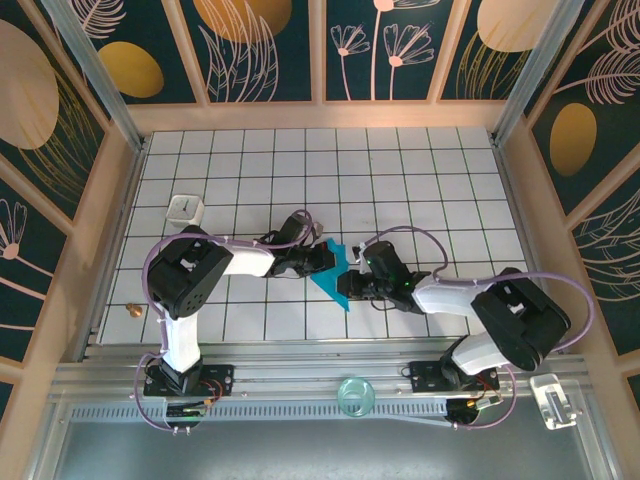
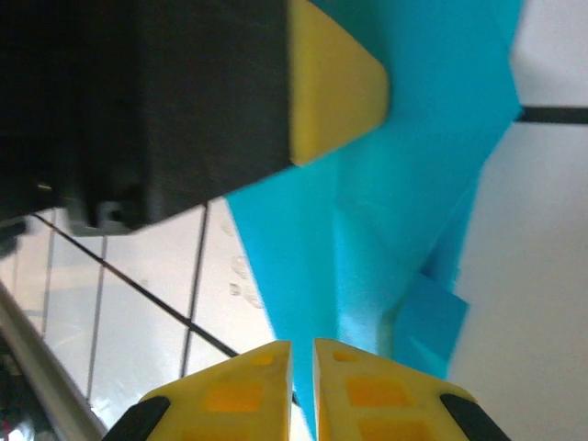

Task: Fold a paper plane with a square sheet of paper (pick it up from the middle)
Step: Fourth fold the wing at the center of the table.

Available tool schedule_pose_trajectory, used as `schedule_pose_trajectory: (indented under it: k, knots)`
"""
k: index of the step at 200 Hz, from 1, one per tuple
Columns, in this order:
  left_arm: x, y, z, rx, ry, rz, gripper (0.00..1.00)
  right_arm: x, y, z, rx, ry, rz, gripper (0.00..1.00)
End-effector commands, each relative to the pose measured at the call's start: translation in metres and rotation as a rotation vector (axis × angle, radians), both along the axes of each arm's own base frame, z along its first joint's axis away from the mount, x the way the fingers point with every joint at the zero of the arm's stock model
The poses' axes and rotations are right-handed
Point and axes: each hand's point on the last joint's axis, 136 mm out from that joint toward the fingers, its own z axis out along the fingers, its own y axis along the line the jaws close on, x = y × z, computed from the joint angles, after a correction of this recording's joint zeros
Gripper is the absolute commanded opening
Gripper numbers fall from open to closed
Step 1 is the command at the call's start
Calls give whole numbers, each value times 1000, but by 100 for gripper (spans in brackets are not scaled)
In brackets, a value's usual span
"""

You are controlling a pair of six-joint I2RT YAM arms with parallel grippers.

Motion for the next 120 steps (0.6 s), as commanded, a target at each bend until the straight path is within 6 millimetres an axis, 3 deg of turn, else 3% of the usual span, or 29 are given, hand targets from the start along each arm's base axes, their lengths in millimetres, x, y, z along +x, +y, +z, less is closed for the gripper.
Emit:
schedule_pose_trajectory:
  k: [1,56,120]
  knots:
    - [-9,42,-55,198,81,57,0,5,8,21,39,-33,29,14]
    - [-9,41,-57,196,88,62,0,-9,16,12,28,9,77,12]
    - [-10,43,-58,202,90,59,0,-26,3,-13,-37,71,76,9]
